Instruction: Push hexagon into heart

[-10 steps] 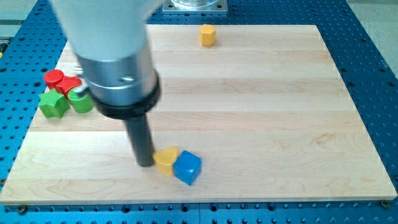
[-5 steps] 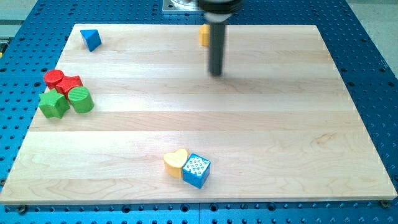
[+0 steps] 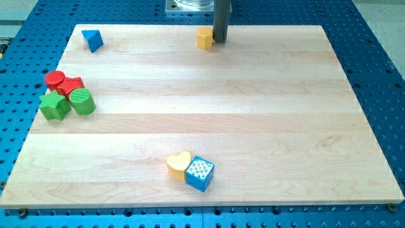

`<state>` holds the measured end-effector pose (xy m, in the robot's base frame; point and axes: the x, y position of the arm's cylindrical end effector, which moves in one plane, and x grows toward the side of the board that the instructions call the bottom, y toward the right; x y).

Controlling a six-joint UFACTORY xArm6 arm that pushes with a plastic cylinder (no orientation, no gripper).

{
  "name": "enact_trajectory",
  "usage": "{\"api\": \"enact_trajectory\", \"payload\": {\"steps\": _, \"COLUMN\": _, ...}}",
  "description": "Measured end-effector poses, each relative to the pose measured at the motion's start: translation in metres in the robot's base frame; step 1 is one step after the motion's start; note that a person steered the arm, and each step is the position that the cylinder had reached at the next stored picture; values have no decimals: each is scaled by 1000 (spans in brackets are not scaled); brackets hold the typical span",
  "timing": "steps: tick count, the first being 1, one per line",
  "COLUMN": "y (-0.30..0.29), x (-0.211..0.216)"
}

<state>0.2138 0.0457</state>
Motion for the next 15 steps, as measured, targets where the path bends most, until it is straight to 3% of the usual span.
{"api": "enact_trajectory", "payload": {"steps": 1, "y": -59, "x": -13}}
{"api": "enact_trajectory", "payload": {"steps": 2, "y": -24, "x": 81}}
{"api": "enact_trajectory", "payload": {"steps": 3, "y": -3, "x": 81}}
{"api": "enact_trajectory", "payload": {"steps": 4, "y": 5, "x": 24}}
{"api": "enact_trajectory", "payload": {"steps": 5, "y": 76, "x": 55}}
{"api": "enact_trajectory", "payload": {"steps": 6, "y": -30, "x": 115}}
{"api": "enact_trajectory", "payload": {"steps": 7, "y": -50, "x": 174}}
{"api": "enact_trajectory", "payload": {"steps": 8, "y": -39, "x": 95}}
{"api": "enact_trajectory", "payload": {"steps": 9, "y": 4, "x": 73}}
{"api": "enact_trajectory", "payload": {"steps": 10, "y": 20, "x": 129}}
{"api": "enact_trajectory", "payload": {"steps": 11, "y": -65, "x": 188}}
{"api": "enact_trajectory", "payload": {"steps": 12, "y": -65, "x": 197}}
{"api": "enact_trajectory", "payload": {"steps": 13, "y": -41, "x": 127}}
{"api": "enact_trajectory", "payload": {"steps": 14, "y": 43, "x": 121}}
{"api": "enact_trajectory", "payload": {"steps": 15, "y": 13, "x": 169}}
